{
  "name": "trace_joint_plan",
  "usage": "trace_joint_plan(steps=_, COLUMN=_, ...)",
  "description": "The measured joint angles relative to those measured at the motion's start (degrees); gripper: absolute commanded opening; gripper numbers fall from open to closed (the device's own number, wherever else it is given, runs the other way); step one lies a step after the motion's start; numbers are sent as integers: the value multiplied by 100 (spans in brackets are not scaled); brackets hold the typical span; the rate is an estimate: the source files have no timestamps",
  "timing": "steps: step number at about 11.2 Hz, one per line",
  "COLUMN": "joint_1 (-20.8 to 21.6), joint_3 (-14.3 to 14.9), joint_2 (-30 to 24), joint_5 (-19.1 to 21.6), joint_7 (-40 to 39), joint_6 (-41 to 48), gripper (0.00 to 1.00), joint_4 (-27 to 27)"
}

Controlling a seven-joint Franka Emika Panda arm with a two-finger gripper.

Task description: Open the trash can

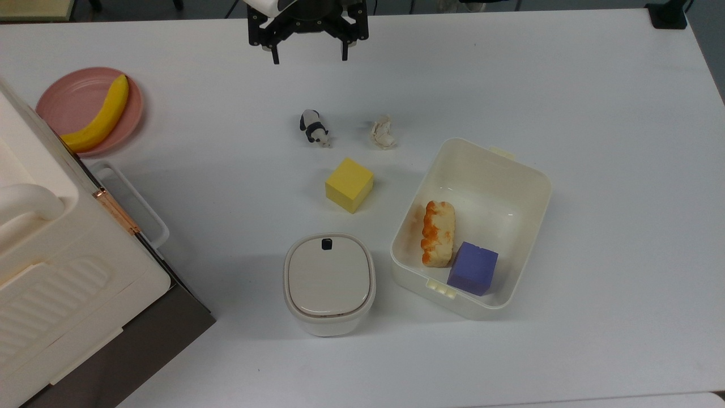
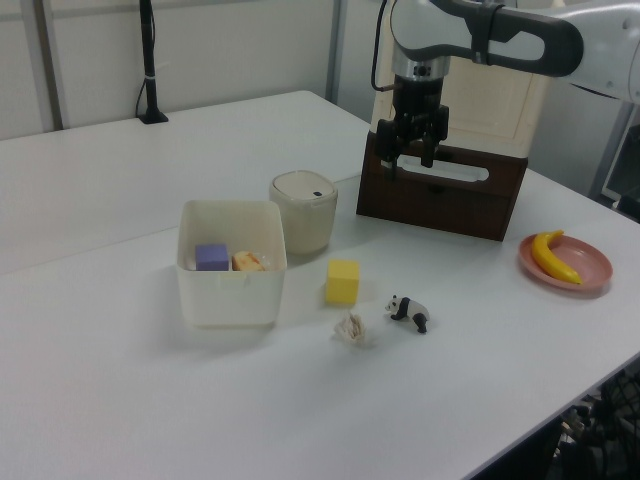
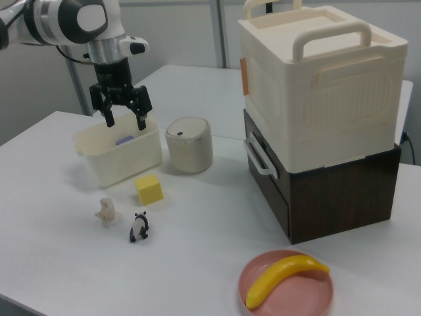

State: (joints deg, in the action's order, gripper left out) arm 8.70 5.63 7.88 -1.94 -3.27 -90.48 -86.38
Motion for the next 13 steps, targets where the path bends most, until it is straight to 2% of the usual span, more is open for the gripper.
trace_joint_plan(steps=13, joint_1=27, joint_3=18, joint_2=2, joint_5=0, joint_7=-20, joint_6=0, gripper=100, joint_4=-103)
